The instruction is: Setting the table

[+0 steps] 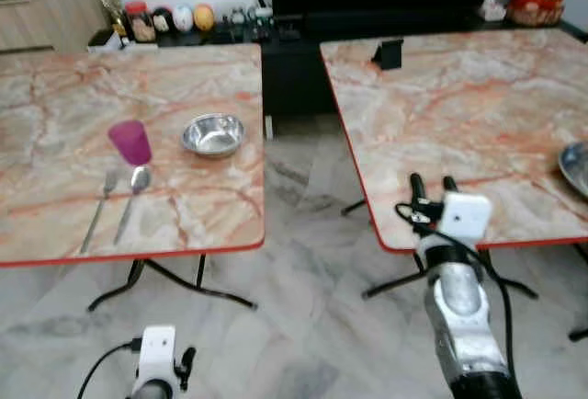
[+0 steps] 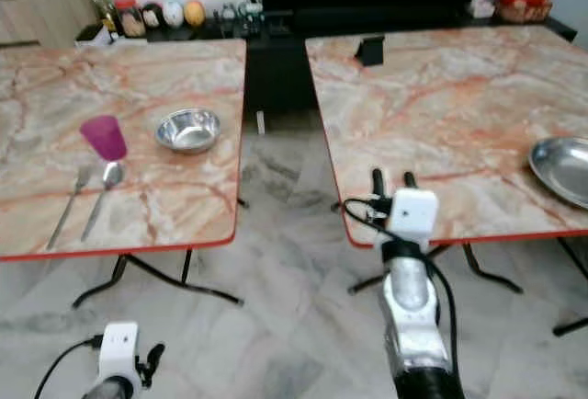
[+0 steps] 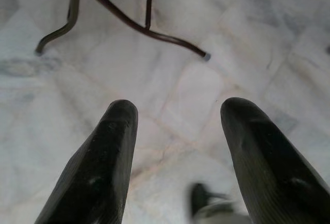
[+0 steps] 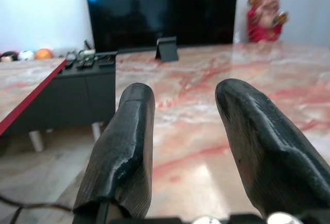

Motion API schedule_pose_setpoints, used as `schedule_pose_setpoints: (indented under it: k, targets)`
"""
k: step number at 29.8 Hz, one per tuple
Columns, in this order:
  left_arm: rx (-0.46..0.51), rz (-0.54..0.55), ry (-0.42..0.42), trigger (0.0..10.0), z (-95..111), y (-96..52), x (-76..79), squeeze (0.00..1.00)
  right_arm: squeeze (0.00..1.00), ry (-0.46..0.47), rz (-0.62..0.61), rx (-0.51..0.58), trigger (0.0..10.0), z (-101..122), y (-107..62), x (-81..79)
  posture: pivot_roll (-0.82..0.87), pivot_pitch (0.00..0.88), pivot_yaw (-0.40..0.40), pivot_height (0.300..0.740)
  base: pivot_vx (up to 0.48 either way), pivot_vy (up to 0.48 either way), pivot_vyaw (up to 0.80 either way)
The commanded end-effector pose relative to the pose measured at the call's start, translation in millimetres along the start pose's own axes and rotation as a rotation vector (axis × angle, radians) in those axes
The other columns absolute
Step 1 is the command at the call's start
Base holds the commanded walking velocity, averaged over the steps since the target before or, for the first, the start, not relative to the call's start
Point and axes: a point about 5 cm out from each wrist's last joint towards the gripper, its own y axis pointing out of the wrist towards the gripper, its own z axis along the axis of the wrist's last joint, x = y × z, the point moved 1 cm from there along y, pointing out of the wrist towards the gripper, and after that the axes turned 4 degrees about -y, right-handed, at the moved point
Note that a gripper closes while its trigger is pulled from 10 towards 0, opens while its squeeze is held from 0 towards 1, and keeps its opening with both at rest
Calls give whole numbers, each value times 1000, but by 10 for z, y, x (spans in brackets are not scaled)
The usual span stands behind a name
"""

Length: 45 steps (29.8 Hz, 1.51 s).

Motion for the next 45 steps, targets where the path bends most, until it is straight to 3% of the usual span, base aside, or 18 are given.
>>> schedule_pose_setpoints:
  k: [1, 20, 45]
  targets:
    - [-30, 24, -4, 10000, -61, -24, -81, 0, 0, 14, 18, 13, 10000, 42, 19, -75, -85, 0, 12, 736, 0, 315, 0]
    - [-34, 24, 2, 10000, -76, -29, -78, 0, 0, 17, 34, 18, 10000, 56, 37, -109, -86, 0, 9, 736, 0, 311, 0]
    - [-35, 25, 10, 10000, -86, -32, -53, 0, 0, 29, 50, 12, 10000, 55, 42, -138, -84, 0, 6, 736, 42, 0, 0]
